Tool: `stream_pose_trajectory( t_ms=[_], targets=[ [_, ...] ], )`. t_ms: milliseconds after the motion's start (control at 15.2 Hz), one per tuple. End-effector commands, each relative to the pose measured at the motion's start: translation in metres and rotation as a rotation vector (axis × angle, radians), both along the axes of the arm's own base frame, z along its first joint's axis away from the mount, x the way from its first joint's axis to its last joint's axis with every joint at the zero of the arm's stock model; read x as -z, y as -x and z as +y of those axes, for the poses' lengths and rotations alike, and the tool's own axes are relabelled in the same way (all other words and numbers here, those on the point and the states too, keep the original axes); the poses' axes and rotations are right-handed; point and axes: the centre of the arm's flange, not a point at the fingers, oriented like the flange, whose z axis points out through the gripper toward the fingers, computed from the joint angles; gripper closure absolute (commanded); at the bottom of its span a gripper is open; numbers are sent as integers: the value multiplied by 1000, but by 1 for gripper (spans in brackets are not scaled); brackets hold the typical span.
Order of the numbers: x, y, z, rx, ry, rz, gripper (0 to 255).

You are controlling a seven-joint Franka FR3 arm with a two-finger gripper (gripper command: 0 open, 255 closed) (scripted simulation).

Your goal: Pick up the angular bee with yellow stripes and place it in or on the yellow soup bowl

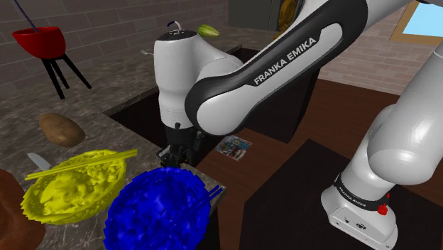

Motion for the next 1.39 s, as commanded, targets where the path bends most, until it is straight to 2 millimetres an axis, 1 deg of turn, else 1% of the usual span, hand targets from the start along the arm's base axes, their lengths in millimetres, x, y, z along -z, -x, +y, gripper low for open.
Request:
stream_pose_trajectory(
  t_ms=[0,198,1320],
  targets=[
    [0,0,0,0,0,0,255],
    [0,0,0,0,0,0,255],
    [-90,0,0,0,0,0,255]
  ],
)
